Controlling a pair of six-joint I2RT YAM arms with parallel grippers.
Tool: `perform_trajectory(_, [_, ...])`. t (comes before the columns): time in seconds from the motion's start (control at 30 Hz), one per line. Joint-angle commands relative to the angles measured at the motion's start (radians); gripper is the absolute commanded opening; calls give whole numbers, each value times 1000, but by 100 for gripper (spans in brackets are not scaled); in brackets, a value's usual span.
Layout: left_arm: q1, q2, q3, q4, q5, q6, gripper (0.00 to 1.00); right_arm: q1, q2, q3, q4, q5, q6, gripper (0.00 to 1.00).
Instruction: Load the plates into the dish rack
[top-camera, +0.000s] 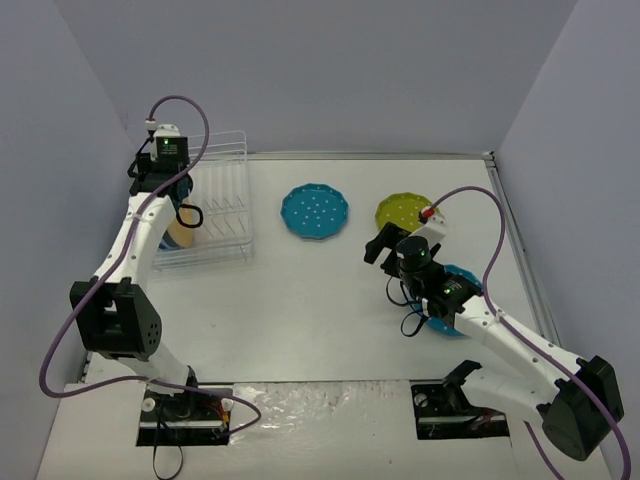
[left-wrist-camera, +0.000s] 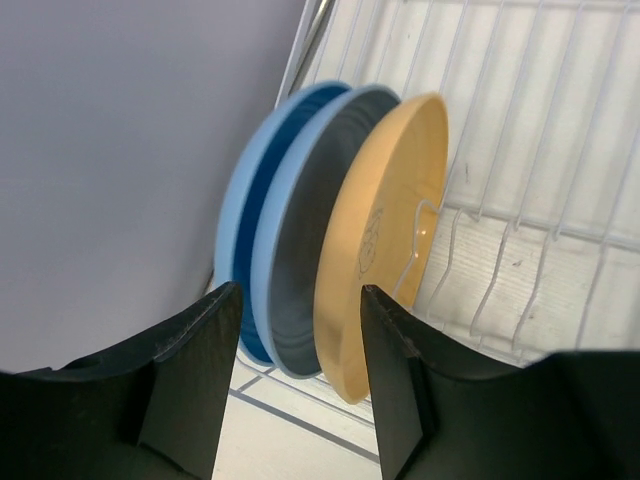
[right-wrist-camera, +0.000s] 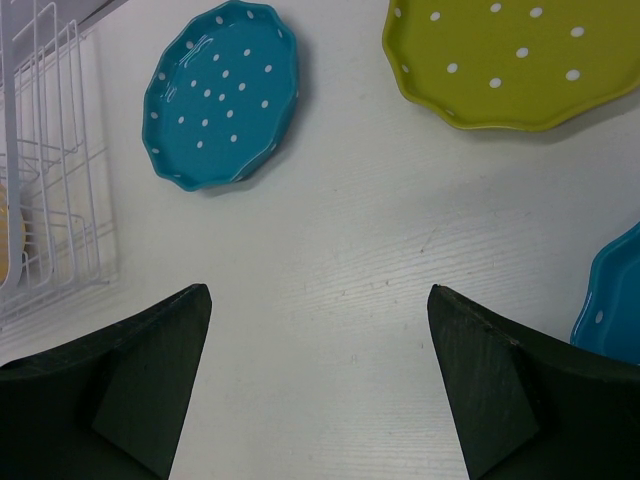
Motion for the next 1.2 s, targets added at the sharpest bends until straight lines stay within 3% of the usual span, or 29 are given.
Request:
perform_trajectory(0.0, [-16,-118,105,-37,5,-28,47,-3,4,21,59,16,6,86])
perform_trajectory(0.2, [-53,-202,137,-107,166,-79,50,-6,3,26,28,67,15,87])
perform_trajectory(0.33, [-144,-255,98,-113,302,-128,54,-40,26,40,-17,107,20,87])
perform_trajectory(0.57, [-337,-301,-88,67,660,-328,55,-269,-29,2,-98,16,42,88])
perform_trajectory(0.77, [-572,-154,-189,274,773,-490,58,-376,-145,17,-220,71,26,88])
perform_trajectory(0.87, [-631,-51,-204,417,845,-576,62,-422,-177,15,-265,71,28,88])
perform_trajectory(1.17, [-785,302,-81,690,971,-724,63,-482,-305,27,-334,59,17,88])
